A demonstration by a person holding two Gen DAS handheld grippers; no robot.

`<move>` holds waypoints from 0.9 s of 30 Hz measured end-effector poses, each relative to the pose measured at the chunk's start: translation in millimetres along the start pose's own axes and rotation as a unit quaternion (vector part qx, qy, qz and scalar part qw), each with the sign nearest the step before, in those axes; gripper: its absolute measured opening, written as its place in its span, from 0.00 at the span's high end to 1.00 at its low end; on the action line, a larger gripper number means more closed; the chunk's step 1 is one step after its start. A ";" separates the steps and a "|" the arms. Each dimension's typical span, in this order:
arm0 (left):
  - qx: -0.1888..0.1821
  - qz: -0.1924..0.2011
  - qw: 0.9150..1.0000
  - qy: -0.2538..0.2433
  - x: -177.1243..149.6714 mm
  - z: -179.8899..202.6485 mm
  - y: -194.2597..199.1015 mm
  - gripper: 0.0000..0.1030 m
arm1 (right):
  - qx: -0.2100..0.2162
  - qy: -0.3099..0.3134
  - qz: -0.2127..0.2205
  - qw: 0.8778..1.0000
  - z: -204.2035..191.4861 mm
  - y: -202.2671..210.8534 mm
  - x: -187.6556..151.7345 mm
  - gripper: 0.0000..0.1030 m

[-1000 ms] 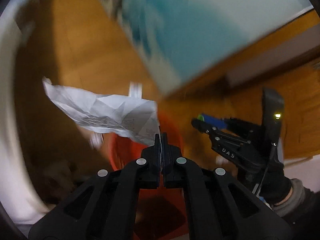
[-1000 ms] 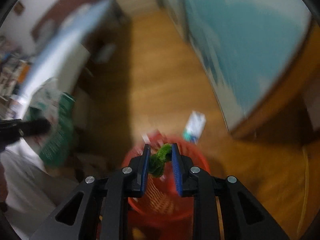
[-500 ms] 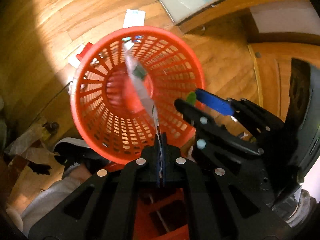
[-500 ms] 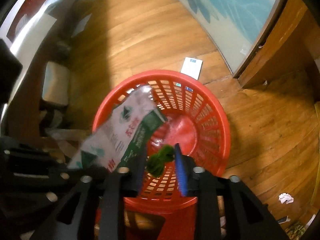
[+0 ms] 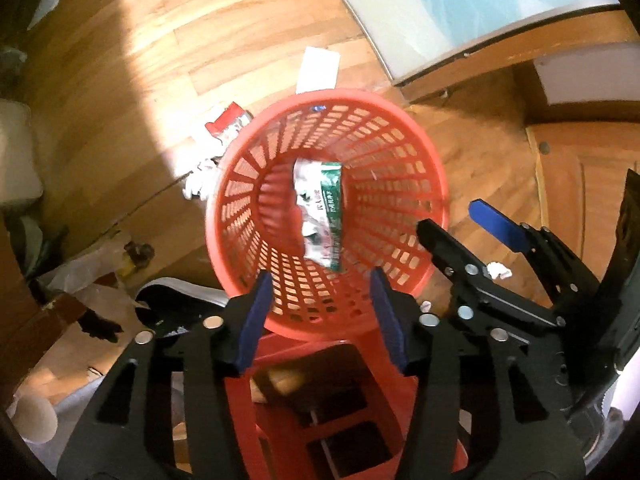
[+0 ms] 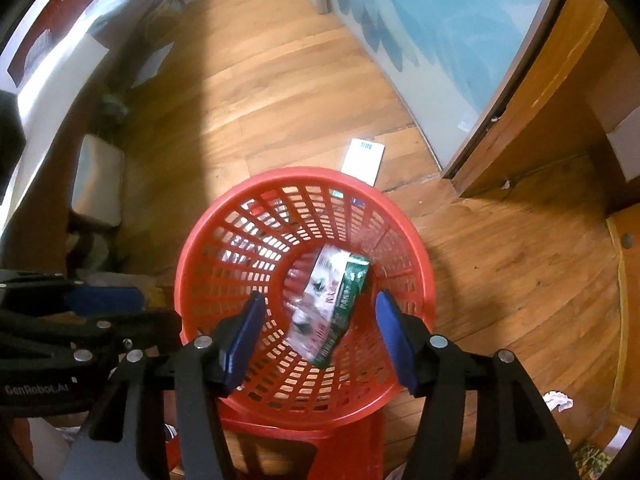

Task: Collect trash
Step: 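Carry both items to the red wastebasket and open both tools to drop them, then move both open tools back over the trash on the bed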

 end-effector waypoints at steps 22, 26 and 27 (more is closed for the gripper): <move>0.206 0.433 0.874 0.075 -136.6 -121.0 374.6 0.20 | 0.224 0.161 0.245 0.929 -275.1 279.7 36.0 0.28; 0.248 0.473 0.833 0.142 -212.2 -181.9 402.2 0.20 | 0.256 0.212 0.245 0.911 -352.5 290.0 -0.3 0.28; 0.254 0.478 0.826 0.155 -227.5 -195.4 403.2 0.20 | 0.264 0.222 0.240 0.908 -373.0 289.8 -11.5 0.28</move>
Point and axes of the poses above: each gripper's, at about its wrist camera, not at the fingertips, and y roughly against the way its jaws point, z to its right, x to its top, the point moved 6 cm from there along -y, roughly the way its jaws point, and after that the axes turned 14 degrees about -y, right-handed, at the moved point
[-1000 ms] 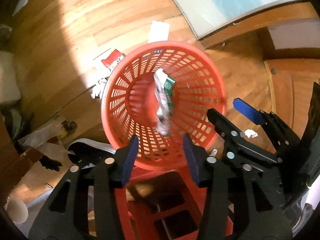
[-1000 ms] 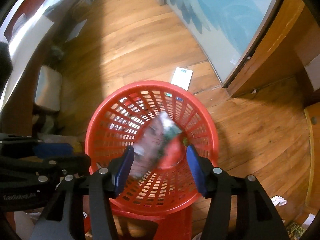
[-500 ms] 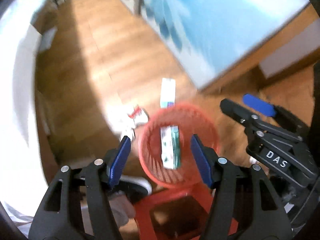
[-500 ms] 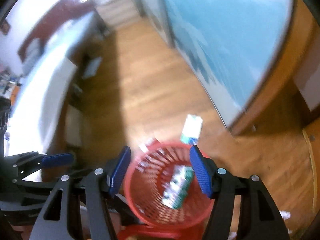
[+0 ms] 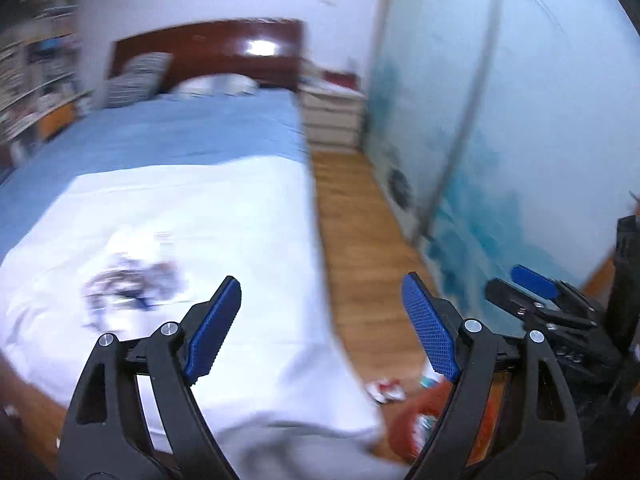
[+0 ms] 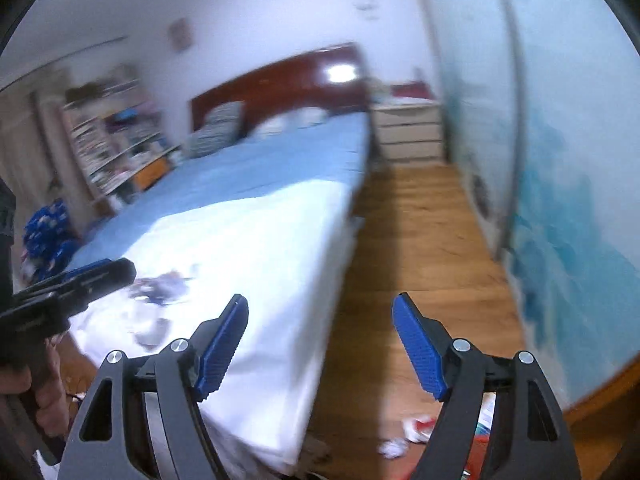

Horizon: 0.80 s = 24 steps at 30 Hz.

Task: Collect trash
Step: 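Move both open tools back over the trash on the bed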

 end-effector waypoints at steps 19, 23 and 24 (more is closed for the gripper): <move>0.005 0.006 0.986 0.165 -141.7 -166.1 -30.0 0.20 | 0.033 0.108 -0.089 0.990 -208.2 -113.1 -95.2 0.30; -0.017 -0.003 0.990 0.138 -125.3 -142.9 -59.4 0.20 | 0.030 0.099 -0.094 0.990 -196.1 -118.8 -93.0 0.30; -0.016 -0.007 0.991 0.131 -124.2 -139.4 -64.7 0.20 | 0.029 0.095 -0.097 0.990 -193.3 -120.4 -92.4 0.30</move>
Point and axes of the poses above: each gripper's, at about its wrist camera, not at the fingertips, and y roughly against the way its jaws point, z to its right, x to its top, the point moved 6 cm from there along -y, roughly the way its jaws point, and after that the axes turned 14 degrees about -y, right-handed, at the moved point
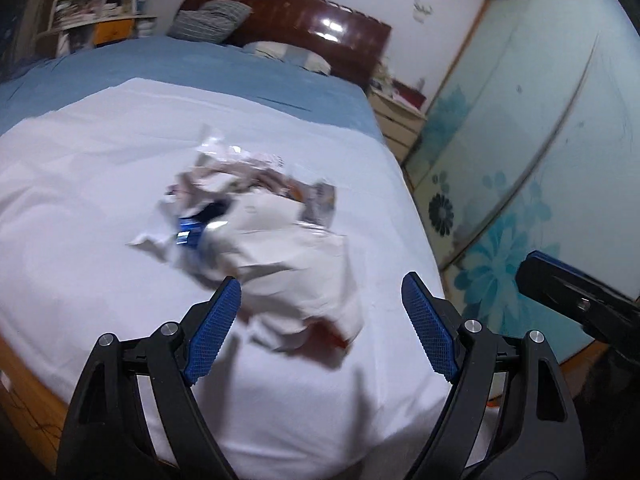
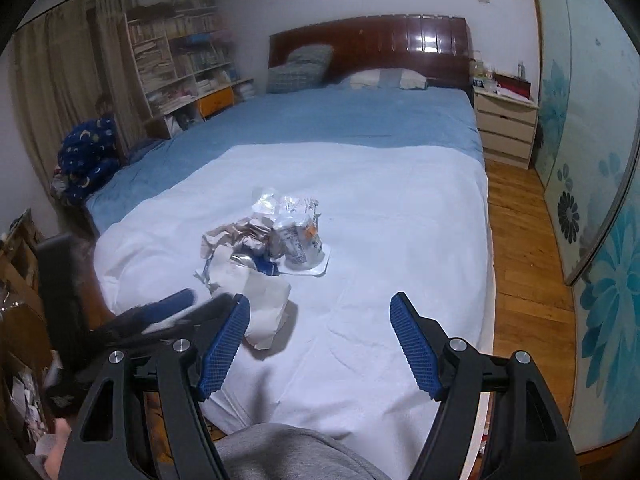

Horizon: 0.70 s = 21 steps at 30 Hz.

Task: Collect trash
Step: 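Move both open tools back over the trash on the bed, then grasp the crumpled white paper with the left tool while the right tool grasps a small paper scrap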

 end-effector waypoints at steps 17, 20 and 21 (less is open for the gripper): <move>0.008 -0.025 0.997 0.070 -15.6 -21.2 -10.0 0.73 | 0.003 -0.025 -0.015 1.000 21.4 -10.8 1.7 0.30; -0.006 -0.021 0.997 0.072 -15.4 -19.7 -9.0 0.83 | 0.002 -0.021 -0.014 1.000 22.0 -11.1 1.3 0.30; -0.005 -0.018 0.997 0.072 -14.9 -20.0 -8.0 0.93 | 0.002 -0.021 -0.014 1.000 22.2 -11.3 1.1 0.30</move>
Point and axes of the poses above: each gripper's, at about its wrist camera, not at the fingertips, and y roughly against the way its jaws point, z to its right, x to its top, the point moved 6 cm from there along -y, roughly the way its jaws point, and after that the axes turned 14 degrees about -y, right-handed, at the moved point
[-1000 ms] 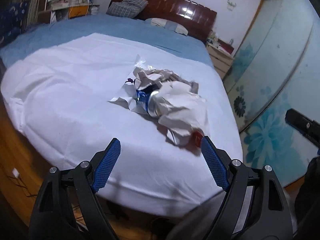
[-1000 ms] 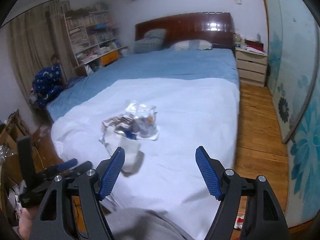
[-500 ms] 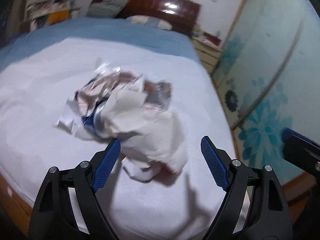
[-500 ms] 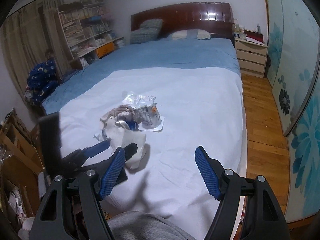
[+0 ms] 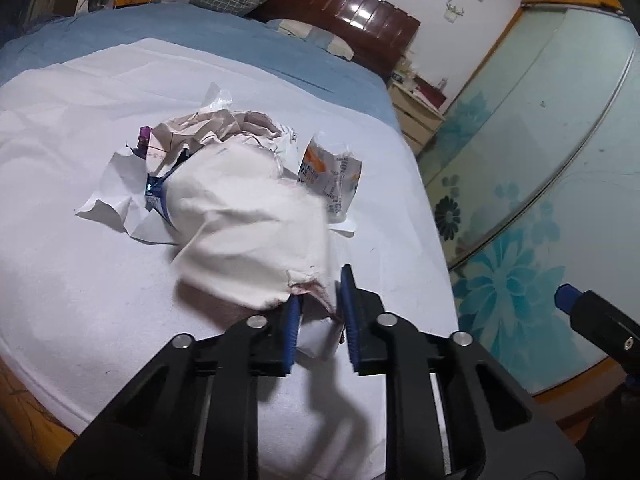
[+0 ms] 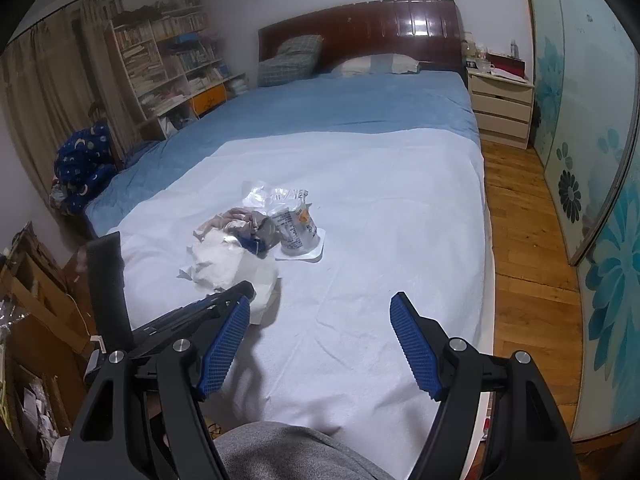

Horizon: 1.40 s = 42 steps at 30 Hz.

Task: Collect trash
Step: 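Grasp the crumpled white paper with the left tool while the right tool grasps a small paper scrap, then carry both papers to the red wastebasket and open both tools to drop them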

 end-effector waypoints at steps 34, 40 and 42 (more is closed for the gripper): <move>0.006 0.087 0.993 0.081 11.2 -79.3 73.3 0.97 | -0.041 0.227 -0.254 0.939 -122.2 -159.5 -41.3 0.68; -0.002 0.081 0.994 0.076 13.1 -76.6 69.9 0.97 | 0.006 0.162 -0.261 0.952 -108.3 -153.2 -29.8 0.80; -0.006 0.081 0.994 0.073 11.8 -73.8 70.3 0.97 | 0.017 0.148 -0.247 0.958 -103.9 -145.7 -22.9 0.81</move>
Point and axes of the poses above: each gripper's, at about its wrist camera, not at the fingertips, and y roughly against the way its jaws point, z to its right, x to its top, the point moved 6 cm from there along -y, roughly the way its jaws point, and after that the axes turned 14 degrees about -y, right-handed, at the moved point
